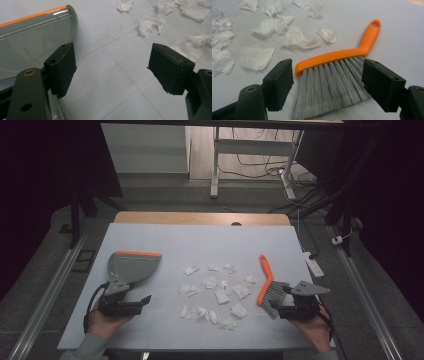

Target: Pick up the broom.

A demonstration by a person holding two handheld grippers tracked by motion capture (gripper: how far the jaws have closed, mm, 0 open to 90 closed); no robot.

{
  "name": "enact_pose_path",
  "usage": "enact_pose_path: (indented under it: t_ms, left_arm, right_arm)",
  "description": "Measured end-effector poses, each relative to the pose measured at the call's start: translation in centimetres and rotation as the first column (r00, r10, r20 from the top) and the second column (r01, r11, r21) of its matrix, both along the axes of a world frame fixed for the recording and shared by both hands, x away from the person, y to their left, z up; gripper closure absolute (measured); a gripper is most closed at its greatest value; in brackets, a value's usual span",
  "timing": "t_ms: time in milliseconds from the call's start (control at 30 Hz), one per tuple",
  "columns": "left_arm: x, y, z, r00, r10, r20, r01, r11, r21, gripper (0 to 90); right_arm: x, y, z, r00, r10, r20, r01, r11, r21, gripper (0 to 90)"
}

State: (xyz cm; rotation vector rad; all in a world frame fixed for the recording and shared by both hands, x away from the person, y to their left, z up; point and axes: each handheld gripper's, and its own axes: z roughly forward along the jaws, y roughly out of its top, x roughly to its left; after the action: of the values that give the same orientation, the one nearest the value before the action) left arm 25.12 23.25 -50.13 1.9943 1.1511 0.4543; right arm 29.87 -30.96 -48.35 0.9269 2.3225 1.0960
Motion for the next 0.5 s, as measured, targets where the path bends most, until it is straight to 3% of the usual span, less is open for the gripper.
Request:
enact_pose_path:
  t_ms: [233, 500]
  left_arm:
    - [-0.05, -0.09, 0.14, 0.9999, -0.008, 0.009, 0.008, 1.0000, 0.000, 22.6]
    - [-0.01, -0.36, 0.61, 0.9998, -0.008, 0.016, 0.008, 0.9999, -0.014, 22.8]
  right_arm:
    - [-0.15, 0.27, 0.07, 1.0000, -0.002, 0.008, 0.002, 1.000, -0.022, 25.2]
    - [-0.45, 0.09, 0.69, 0.9995, -0.010, 0.030, 0.010, 1.000, -0.012, 25.8]
